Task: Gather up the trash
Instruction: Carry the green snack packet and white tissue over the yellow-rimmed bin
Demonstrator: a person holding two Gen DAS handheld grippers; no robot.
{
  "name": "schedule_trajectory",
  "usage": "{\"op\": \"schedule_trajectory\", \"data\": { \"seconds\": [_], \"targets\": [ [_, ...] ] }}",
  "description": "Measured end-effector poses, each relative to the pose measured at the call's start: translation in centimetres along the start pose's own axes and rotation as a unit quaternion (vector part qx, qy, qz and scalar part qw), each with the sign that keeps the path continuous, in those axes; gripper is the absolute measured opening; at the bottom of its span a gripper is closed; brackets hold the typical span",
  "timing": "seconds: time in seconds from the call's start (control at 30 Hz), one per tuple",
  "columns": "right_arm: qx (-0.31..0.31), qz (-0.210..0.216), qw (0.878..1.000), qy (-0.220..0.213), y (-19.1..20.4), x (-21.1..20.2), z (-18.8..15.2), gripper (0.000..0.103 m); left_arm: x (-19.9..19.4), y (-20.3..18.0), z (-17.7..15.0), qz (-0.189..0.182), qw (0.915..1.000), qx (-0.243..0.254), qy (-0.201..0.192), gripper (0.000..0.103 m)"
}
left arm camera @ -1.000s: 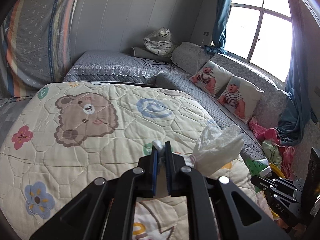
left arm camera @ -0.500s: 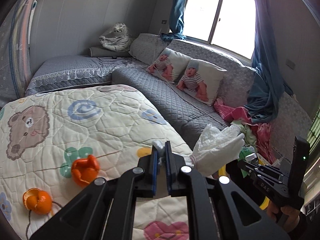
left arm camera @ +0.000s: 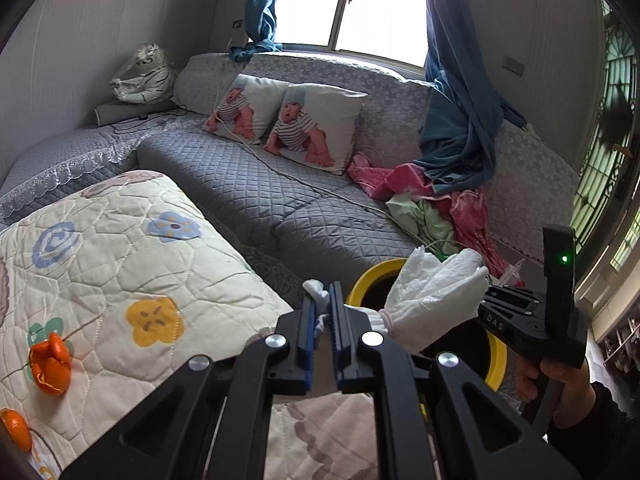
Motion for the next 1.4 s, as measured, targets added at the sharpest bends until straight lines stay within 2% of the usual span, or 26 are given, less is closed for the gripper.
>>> {"op": "schedule_trajectory", "data": {
  "seconds": [0.27, 0.63, 1.03, 1.4],
  "targets": [
    [0.010, -0.011, 1.000, 0.009, -3.4, 0.6, -0.4, 0.003, 3.4, -4.0, -0.4, -0.020, 0.9985, 0.041, 0.031, 0.007],
    [0.026, -0.008, 0.999, 0.028, -5.8, 2.2, -0.3, 0.003, 6.1, -7.0, -1.2, -0.036, 0.9951, 0.070, 0.059, 0.007],
    [0.031, -0.014, 0.998, 0.054, -7.7, 3.6, -0.2, 0.003, 9.5, -8.7, -2.7, -0.053, 0.9910, 0.083, 0.091, 0.007],
    [0.027, -0.010, 0.998, 0.060, -7.8, 3.8, -0.5, 0.004, 9.6, -8.0, -2.4, -0.057, 0.9917, 0.069, 0.093, 0.007]
  ]
}}
Point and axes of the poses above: each gripper's, at about its wrist camera, not at the fingertips, and x roughly the way its jaws point, y to its left, z to its top, the point moved 6 cm from there along x, roughly the way its jaws point, and after that the axes turned 12 degrees about y, right-handed, at the moved point
